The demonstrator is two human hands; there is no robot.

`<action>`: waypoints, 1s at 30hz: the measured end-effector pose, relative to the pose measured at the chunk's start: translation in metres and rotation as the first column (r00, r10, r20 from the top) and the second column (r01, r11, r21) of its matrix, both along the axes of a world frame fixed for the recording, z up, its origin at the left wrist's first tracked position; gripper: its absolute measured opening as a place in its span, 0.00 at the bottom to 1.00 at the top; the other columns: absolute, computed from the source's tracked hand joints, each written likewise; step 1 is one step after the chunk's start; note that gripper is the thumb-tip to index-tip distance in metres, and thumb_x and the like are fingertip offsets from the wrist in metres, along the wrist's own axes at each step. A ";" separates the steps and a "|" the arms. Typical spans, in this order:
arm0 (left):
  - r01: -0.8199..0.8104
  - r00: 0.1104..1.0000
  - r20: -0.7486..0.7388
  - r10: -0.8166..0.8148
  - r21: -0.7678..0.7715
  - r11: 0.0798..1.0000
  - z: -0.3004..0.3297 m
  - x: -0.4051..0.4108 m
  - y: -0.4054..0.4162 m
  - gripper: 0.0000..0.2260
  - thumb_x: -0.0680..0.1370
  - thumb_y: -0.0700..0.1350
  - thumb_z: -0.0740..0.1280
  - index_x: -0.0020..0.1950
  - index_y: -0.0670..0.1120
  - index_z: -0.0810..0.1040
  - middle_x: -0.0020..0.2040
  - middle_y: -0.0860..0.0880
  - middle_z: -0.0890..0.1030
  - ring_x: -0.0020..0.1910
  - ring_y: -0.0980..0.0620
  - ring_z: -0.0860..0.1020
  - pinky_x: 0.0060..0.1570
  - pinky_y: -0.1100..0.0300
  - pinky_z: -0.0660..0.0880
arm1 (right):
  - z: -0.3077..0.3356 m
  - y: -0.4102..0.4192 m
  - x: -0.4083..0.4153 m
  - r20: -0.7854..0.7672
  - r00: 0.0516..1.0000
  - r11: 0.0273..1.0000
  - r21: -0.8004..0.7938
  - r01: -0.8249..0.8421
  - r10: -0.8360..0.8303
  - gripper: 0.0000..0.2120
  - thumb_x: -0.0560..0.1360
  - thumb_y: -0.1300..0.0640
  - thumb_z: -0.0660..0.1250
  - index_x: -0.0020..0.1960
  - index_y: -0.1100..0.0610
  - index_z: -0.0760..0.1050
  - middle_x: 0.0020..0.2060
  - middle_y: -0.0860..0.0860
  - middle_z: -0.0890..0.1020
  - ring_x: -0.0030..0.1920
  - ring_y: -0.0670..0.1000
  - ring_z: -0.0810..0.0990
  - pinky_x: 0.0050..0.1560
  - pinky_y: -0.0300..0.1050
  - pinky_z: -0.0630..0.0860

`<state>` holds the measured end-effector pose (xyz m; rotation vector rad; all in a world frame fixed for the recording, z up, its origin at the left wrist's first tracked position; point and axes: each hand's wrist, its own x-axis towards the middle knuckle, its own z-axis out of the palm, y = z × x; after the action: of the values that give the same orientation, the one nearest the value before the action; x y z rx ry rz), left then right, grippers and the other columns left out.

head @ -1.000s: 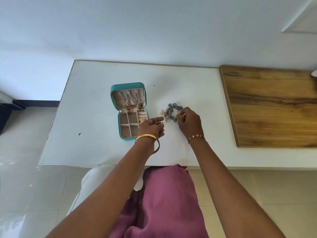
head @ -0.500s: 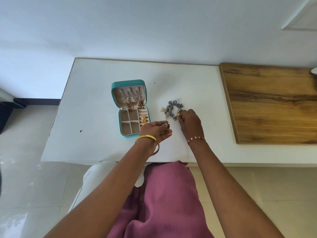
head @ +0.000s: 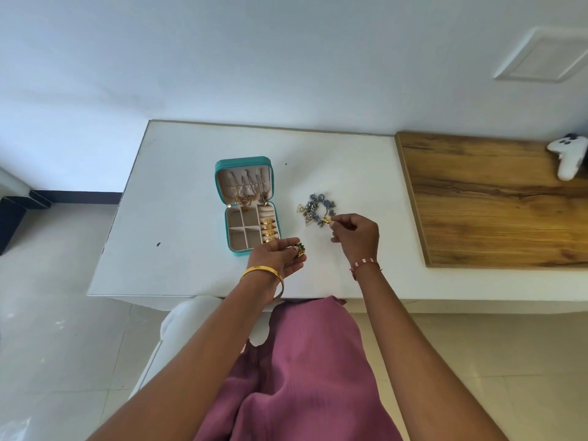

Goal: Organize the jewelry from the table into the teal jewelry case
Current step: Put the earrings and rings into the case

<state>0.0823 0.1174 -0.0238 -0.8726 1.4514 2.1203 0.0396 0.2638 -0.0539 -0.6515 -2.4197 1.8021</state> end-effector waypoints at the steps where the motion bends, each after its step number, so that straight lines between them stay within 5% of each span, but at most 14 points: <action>1: -0.010 1.000 -0.002 0.010 0.001 1.000 0.002 0.004 -0.002 0.11 0.76 0.30 0.60 0.57 0.34 0.75 0.39 0.44 0.78 0.36 0.50 0.79 0.34 0.65 0.79 | 0.005 0.000 0.004 0.015 1.000 0.995 -0.101 0.006 -0.005 0.05 0.70 0.70 0.68 0.45 0.68 0.80 0.34 0.55 0.80 0.28 0.41 0.77 0.31 0.34 0.78; 9: -0.095 0.995 0.012 0.095 -0.054 0.994 0.007 0.037 -0.026 0.13 0.75 0.29 0.61 0.58 0.36 0.76 0.40 0.45 0.78 0.37 0.50 0.77 0.36 0.64 0.78 | 0.033 -0.016 0.032 0.107 0.993 0.834 -0.551 0.023 0.044 0.10 0.71 0.74 0.63 0.35 0.63 0.75 0.31 0.55 0.81 0.33 0.52 0.80 0.43 0.43 0.81; 15: -0.128 0.991 -0.038 0.125 -0.090 0.988 0.010 0.036 -0.048 0.13 0.74 0.29 0.63 0.56 0.38 0.76 0.38 0.46 0.77 0.37 0.51 0.77 0.35 0.66 0.78 | 0.037 -0.054 0.039 0.137 0.977 0.818 -0.572 -0.055 0.161 0.06 0.73 0.69 0.64 0.39 0.62 0.75 0.28 0.55 0.82 0.27 0.51 0.81 0.36 0.42 0.82; 19: -0.154 0.985 -0.095 0.142 -0.138 0.978 0.010 0.030 -0.066 0.12 0.73 0.30 0.65 0.56 0.36 0.76 0.39 0.45 0.78 0.37 0.51 0.77 0.35 0.68 0.77 | 0.033 -0.079 0.032 0.155 0.957 0.883 -0.444 -0.155 0.246 0.03 0.75 0.65 0.65 0.43 0.65 0.75 0.33 0.58 0.80 0.27 0.48 0.80 0.33 0.39 0.81; 23: -0.202 0.978 -0.084 0.190 -0.178 0.963 0.004 0.022 -0.083 0.12 0.73 0.30 0.66 0.56 0.35 0.76 0.46 0.41 0.78 0.39 0.47 0.78 0.41 0.62 0.80 | 0.026 -0.098 0.012 0.162 0.937 0.950 -0.103 -0.296 0.309 0.07 0.73 0.66 0.66 0.49 0.69 0.76 0.36 0.61 0.81 0.22 0.44 0.77 0.27 0.35 0.78; 30: -0.278 0.961 -0.032 0.276 -0.136 0.951 -0.005 0.021 -0.092 0.12 0.72 0.29 0.66 0.55 0.34 0.76 0.48 0.40 0.78 0.45 0.42 0.79 0.50 0.54 0.76 | 0.014 -0.117 -0.011 0.168 0.875 0.763 0.433 -0.479 0.454 0.03 0.70 0.64 0.69 0.42 0.64 0.78 0.40 0.59 0.83 0.39 0.53 0.77 0.43 0.41 0.73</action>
<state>0.1031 0.0256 -0.0290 -1.1791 1.5771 2.2446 0.0287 0.1470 -0.0400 -0.0405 -3.0937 1.2091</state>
